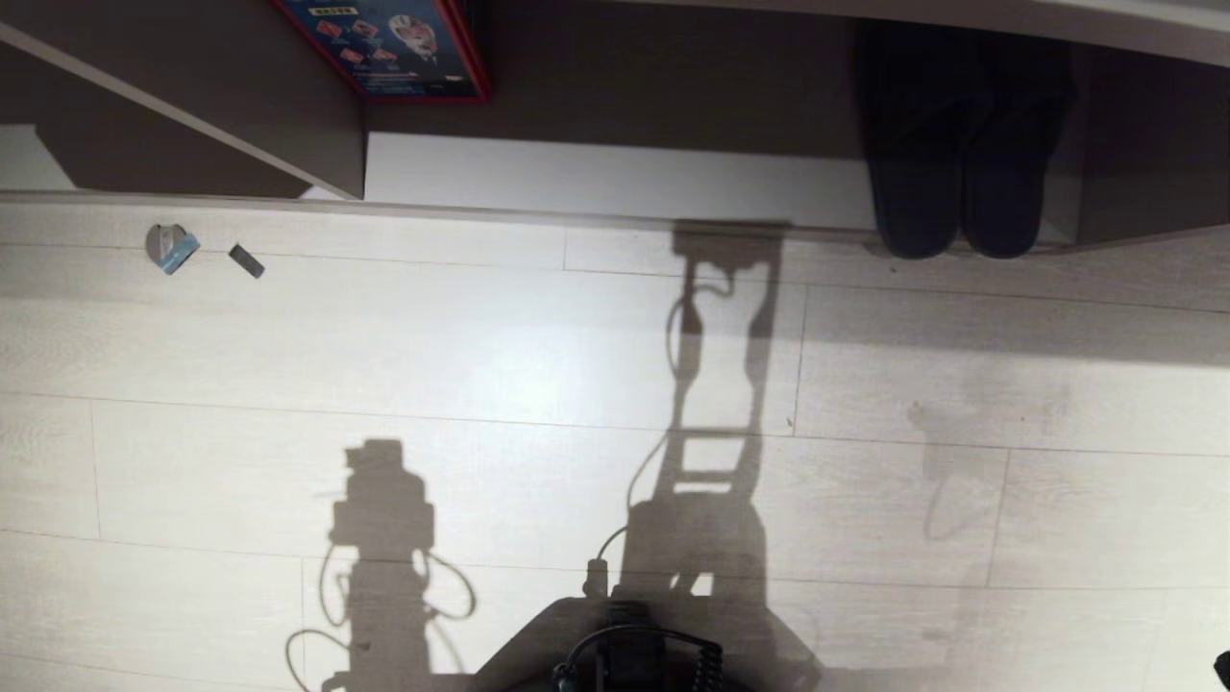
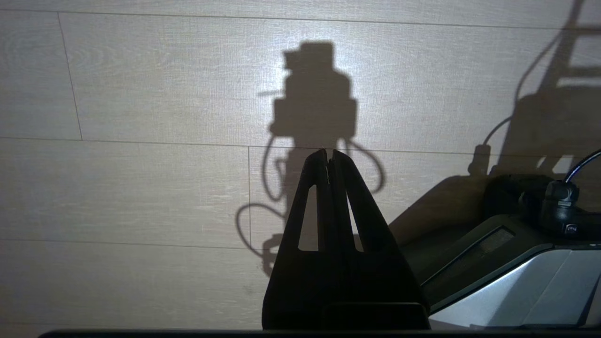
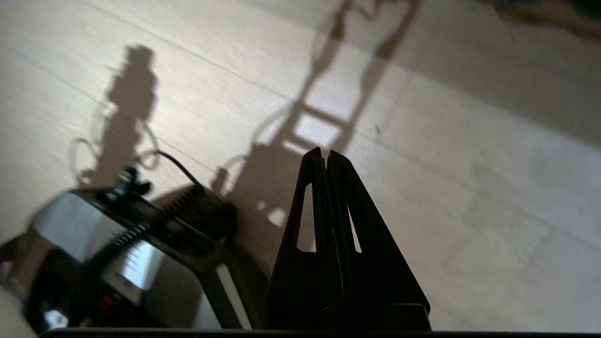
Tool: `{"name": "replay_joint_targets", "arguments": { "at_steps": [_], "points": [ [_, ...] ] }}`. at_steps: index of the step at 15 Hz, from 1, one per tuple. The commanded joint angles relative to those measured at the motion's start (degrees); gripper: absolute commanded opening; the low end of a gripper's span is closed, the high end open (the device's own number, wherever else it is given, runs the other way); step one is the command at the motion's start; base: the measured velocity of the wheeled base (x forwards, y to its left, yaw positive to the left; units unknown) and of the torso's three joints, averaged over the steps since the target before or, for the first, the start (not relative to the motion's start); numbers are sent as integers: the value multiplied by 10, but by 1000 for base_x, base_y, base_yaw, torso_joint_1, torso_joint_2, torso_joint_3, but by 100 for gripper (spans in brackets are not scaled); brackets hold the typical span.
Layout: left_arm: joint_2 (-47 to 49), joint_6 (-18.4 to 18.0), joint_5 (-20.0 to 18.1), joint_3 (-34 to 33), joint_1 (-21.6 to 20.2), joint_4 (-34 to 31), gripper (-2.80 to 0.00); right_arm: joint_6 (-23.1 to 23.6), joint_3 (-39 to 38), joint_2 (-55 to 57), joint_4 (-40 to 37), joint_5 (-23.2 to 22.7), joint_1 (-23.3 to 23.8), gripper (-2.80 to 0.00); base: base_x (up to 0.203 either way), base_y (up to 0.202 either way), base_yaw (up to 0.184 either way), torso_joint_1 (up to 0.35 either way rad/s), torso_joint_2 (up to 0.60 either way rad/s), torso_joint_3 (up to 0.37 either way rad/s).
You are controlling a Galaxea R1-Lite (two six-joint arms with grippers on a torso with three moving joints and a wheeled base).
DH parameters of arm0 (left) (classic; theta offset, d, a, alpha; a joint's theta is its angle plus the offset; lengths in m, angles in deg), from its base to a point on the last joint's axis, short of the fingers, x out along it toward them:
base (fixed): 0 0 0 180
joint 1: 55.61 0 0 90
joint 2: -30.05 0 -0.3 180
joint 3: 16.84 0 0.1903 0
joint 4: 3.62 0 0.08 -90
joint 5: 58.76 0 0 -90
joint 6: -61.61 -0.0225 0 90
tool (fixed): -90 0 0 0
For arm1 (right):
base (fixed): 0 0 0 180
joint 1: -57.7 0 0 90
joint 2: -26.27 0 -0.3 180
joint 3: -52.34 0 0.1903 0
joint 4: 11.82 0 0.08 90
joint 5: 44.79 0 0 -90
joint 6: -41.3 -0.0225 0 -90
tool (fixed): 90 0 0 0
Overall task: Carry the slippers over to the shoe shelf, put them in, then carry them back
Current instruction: Pick up the slippers in the shoe cabinet
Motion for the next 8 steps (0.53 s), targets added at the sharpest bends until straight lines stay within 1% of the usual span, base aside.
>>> {"name": "replay_joint_targets", "arguments": {
  "at_steps": [1, 3, 5, 6, 7, 8],
  "points": [
    [0, 0, 0, 0, 0, 0, -280, 5, -49, -43, 0, 64, -6, -280, 0, 0, 0, 0, 0, 0],
    [0, 0, 0, 0, 0, 0, -280, 5, -65, -100, -22, 101, -18, -280, 0, 0, 0, 0, 0, 0],
    [0, 0, 0, 0, 0, 0, -280, 1, -60, -169, -88, 133, -24, -280, 0, 0, 0, 0, 0, 0],
    [0, 0, 0, 0, 0, 0, -280, -1, -59, -181, -103, 165, -26, -280, 0, 0, 0, 0, 0, 0],
    [0, 0, 0, 0, 0, 0, -280, 0, -64, -179, -102, 211, -27, -280, 0, 0, 0, 0, 0, 0],
    [0, 0, 0, 0, 0, 0, -280, -1, -70, -178, -87, 224, -28, -280, 0, 0, 0, 0, 0, 0]
  ]
}}
